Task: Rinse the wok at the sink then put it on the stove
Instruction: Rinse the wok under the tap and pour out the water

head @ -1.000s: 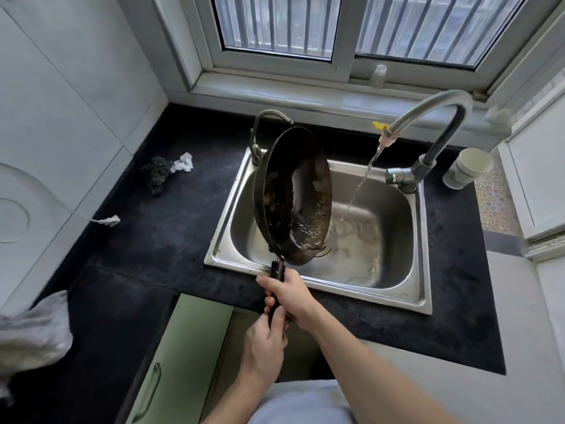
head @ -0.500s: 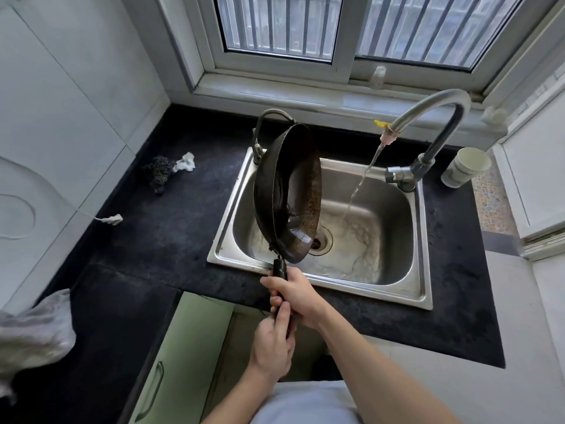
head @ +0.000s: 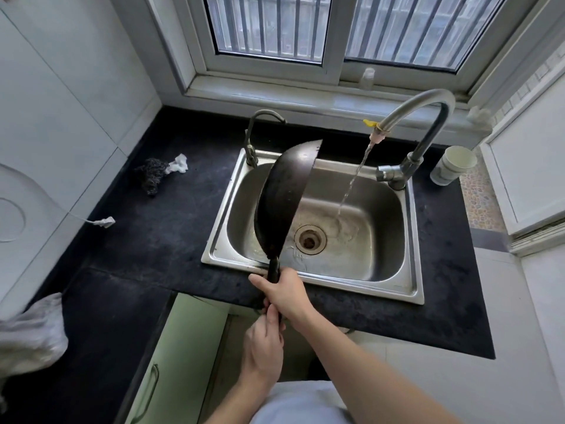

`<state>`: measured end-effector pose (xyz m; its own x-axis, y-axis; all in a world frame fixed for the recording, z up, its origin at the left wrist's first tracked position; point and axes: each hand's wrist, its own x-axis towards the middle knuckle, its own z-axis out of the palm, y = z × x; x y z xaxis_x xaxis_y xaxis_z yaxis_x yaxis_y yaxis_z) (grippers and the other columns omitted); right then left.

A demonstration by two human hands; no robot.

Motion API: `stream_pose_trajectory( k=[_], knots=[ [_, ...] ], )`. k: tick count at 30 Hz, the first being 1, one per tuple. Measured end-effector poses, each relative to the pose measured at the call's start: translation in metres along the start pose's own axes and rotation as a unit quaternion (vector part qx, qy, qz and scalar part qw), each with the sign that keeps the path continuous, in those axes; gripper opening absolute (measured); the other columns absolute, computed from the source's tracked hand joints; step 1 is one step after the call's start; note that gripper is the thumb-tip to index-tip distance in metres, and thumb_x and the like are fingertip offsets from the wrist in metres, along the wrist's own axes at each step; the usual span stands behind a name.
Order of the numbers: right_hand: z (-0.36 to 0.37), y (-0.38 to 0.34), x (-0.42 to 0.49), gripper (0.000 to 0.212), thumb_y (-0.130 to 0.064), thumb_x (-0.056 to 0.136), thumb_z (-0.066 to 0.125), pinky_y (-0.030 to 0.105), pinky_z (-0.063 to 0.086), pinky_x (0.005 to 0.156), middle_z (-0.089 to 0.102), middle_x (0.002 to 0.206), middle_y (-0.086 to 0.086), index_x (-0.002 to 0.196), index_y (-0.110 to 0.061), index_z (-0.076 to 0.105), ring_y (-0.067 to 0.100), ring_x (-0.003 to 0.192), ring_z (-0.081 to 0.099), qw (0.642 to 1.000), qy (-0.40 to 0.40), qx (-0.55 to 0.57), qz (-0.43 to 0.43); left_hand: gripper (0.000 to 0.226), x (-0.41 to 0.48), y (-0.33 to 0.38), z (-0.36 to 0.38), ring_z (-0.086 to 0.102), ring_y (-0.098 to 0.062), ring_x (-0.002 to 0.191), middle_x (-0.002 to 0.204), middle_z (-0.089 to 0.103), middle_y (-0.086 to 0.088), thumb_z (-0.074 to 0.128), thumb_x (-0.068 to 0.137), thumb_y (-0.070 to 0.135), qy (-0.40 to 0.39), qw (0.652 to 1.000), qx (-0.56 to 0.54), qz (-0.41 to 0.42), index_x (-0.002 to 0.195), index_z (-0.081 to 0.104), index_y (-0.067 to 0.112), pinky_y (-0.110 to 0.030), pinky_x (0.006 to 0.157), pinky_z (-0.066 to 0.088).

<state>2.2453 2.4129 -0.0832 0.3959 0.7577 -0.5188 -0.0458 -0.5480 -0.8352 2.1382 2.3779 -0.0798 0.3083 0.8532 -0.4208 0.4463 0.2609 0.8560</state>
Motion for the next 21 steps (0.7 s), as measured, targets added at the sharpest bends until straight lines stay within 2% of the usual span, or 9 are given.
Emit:
stream_pose_trajectory(
  k=[3,4,5,7,9,12,15,18,21],
  knots=[
    [-0.002,0.007,0.000,0.028,-0.032,0.092,0.070,0.035,0.048,0.053,0.057,0.054,0.006,0.077,-0.013,0.055,0.020,0.048,0.057,0.999,-0.016,0.038,-0.015,0.046,0.000,0.001,0.000,0.062,-0.012,0.076,0.080,0.066,0.000,0.032,0.088,0.056,-0.016,0.999,-0.032,-0.040,0.078,0.064,0.024,-0.039,0.073,0.054],
    [-0.002,0.009,0.000,0.025,-0.030,0.093,0.068,0.036,0.048,0.054,0.055,0.054,0.006,0.083,-0.012,0.055,0.018,0.047,0.055,0.998,-0.021,0.059,-0.016,0.041,0.000,0.003,0.000,0.062,-0.008,0.075,0.083,0.066,0.003,0.033,0.091,0.053,-0.036,0.996,-0.061,-0.060,0.082,0.063,0.026,-0.030,0.069,0.055],
    [-0.003,0.010,-0.001,0.022,-0.028,0.095,0.067,0.036,0.047,0.055,0.053,0.053,0.004,0.086,-0.011,0.055,0.016,0.046,0.053,0.997,-0.026,0.077,-0.015,0.039,-0.002,0.006,0.000,0.060,-0.006,0.067,0.079,0.063,0.003,0.035,0.095,0.048,-0.056,0.991,-0.085,-0.081,0.084,0.062,0.023,-0.024,0.058,0.050],
    [-0.005,0.011,-0.002,0.020,-0.025,0.098,0.064,0.035,0.049,0.054,0.049,0.051,0.001,0.089,-0.011,0.052,0.012,0.044,0.050,0.993,-0.040,0.108,-0.021,0.041,-0.004,0.011,-0.001,0.051,-0.011,0.048,0.067,0.053,-0.003,0.040,0.098,0.045,-0.096,0.978,-0.136,-0.122,0.086,0.059,0.010,-0.022,0.038,0.034],
    [-0.010,0.009,-0.004,0.019,-0.021,0.100,0.061,0.029,0.049,0.049,0.044,0.053,0.001,0.090,-0.010,0.048,0.010,0.043,0.046,0.987,-0.061,0.146,-0.029,0.043,-0.004,0.016,-0.003,0.046,-0.013,0.039,0.064,0.054,-0.006,0.046,0.096,0.045,-0.125,0.951,-0.217,-0.179,0.091,0.058,0.004,-0.018,0.031,0.026],
    [-0.018,0.007,-0.008,0.019,-0.020,0.101,0.060,0.025,0.048,0.047,0.042,0.057,-0.001,0.088,-0.012,0.048,0.009,0.046,0.044,0.978,-0.095,0.179,-0.043,0.042,-0.004,0.021,-0.002,0.030,-0.006,0.026,0.056,0.051,-0.006,0.051,0.093,0.045,-0.171,0.910,-0.298,-0.231,0.093,0.055,0.003,-0.012,0.028,0.018],
    [-0.024,0.007,-0.009,0.020,-0.021,0.101,0.060,0.027,0.049,0.048,0.045,0.056,-0.004,0.085,-0.014,0.049,0.009,0.047,0.046,0.979,-0.105,0.170,-0.043,0.042,-0.005,0.021,0.004,0.026,-0.007,0.025,0.049,0.039,-0.001,0.052,0.092,0.047,-0.168,0.914,-0.290,-0.228,0.090,0.054,0.006,-0.012,0.030,0.016],
    [-0.028,0.003,-0.009,0.021,-0.022,0.100,0.061,0.033,0.053,0.050,0.055,0.061,0.000,0.084,-0.012,0.053,0.014,0.048,0.054,0.985,-0.082,0.149,-0.038,0.044,-0.003,0.022,0.009,0.026,-0.009,0.025,0.048,0.039,-0.002,0.049,0.093,0.047,-0.154,0.933,-0.256,-0.203,0.076,0.049,0.007,-0.014,0.033,0.016],
    [-0.032,-0.001,-0.007,0.019,-0.022,0.099,0.062,0.035,0.055,0.053,0.063,0.067,0.004,0.092,-0.007,0.053,0.018,0.050,0.059,0.989,-0.060,0.130,-0.037,0.050,-0.001,0.024,0.013,0.028,-0.012,0.026,0.046,0.040,-0.003,0.043,0.096,0.048,-0.156,0.948,-0.221,-0.165,0.069,0.046,0.006,-0.017,0.035,0.017]
  ],
)
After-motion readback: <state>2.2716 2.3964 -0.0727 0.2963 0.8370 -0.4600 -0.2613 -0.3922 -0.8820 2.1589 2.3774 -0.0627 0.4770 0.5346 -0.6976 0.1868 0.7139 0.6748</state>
